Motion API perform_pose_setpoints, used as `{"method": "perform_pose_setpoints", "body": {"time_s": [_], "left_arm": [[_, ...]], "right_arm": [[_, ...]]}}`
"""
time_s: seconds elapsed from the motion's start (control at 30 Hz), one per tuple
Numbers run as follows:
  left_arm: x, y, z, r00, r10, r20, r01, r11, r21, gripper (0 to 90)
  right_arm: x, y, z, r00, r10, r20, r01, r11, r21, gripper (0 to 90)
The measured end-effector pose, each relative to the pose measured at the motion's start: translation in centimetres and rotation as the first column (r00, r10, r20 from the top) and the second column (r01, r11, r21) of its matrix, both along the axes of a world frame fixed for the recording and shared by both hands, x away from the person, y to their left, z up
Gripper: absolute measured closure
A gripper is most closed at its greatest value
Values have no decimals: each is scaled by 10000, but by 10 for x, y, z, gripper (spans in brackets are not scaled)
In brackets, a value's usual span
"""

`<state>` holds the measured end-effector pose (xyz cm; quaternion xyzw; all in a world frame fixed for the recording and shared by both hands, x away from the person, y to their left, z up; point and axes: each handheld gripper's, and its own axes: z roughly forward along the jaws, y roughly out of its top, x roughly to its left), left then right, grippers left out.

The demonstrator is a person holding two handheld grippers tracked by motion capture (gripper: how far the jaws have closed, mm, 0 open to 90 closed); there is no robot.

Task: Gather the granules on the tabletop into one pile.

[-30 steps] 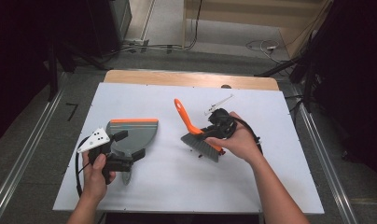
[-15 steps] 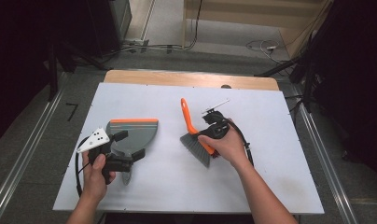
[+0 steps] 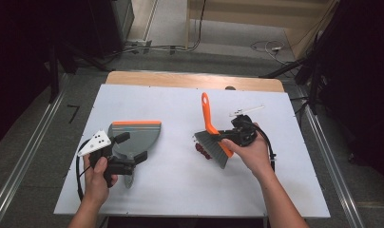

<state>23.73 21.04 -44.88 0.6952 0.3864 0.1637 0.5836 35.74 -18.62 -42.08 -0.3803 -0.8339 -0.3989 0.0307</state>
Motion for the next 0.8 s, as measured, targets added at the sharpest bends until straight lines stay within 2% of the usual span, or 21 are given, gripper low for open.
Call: {"method": "perform_pose_setpoints", "body": {"time_s": [0.17, 0.3, 0.53, 0.8], "left_arm": [[-1, 1, 1, 10000, 24, 21, -24, 10000, -32, 0], [-1, 2, 1, 10000, 50, 64, -50, 10000, -58, 0], [-2, 3, -2, 9999, 125, -10, -125, 9999, -6, 0], [-4, 8, -2, 9994, 330, 96, -329, 9994, -106, 11]], "right_arm": [[-11, -26, -1, 9994, -225, 260, 215, 9990, 396, 688], [-18, -47, -3, 9984, -422, 365, 407, 9984, 401, 687], [-26, -82, -9, 9938, -1054, 352, 1031, 9927, 623, 688], [-32, -112, -13, 9865, -1620, 244, 1595, 9836, 843, 687]]}}
